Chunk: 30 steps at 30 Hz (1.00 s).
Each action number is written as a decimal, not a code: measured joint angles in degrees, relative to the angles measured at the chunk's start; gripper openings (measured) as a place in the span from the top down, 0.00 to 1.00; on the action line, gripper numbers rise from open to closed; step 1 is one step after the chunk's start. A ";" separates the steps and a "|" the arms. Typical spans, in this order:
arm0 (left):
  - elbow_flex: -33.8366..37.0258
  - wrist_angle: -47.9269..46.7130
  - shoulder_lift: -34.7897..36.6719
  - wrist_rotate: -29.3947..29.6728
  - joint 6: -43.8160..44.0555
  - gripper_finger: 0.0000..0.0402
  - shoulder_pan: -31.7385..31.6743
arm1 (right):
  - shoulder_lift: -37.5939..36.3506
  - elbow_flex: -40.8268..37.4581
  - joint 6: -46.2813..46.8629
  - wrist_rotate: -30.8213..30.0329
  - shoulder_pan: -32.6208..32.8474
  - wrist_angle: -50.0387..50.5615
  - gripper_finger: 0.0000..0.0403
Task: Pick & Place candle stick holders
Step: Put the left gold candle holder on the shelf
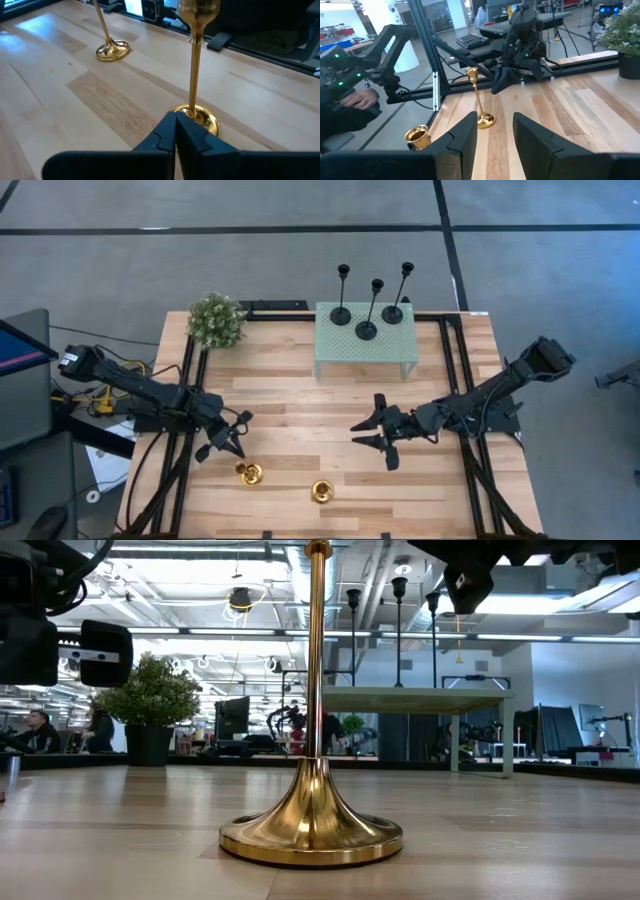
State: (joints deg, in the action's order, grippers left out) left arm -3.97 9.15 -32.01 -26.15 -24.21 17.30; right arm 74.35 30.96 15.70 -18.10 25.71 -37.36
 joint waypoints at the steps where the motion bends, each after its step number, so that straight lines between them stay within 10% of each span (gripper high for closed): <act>1: 0.00 0.08 0.00 0.00 0.00 0.98 0.00 | 0.00 0.00 0.00 -0.02 0.00 0.01 0.71; 14: 0.00 0.34 0.00 -0.02 0.97 0.96 0.00 | 0.00 0.00 0.89 -2.70 -0.02 -1.27 0.71; 30: -0.04 2.55 -4.49 -5.61 1.12 0.61 0.00 | 0.00 0.00 0.89 -2.96 -4.40 -1.95 0.71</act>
State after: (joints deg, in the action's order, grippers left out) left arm -4.01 11.70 -36.50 -31.77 -23.09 17.30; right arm 74.35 30.96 16.59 -21.06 21.31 -39.32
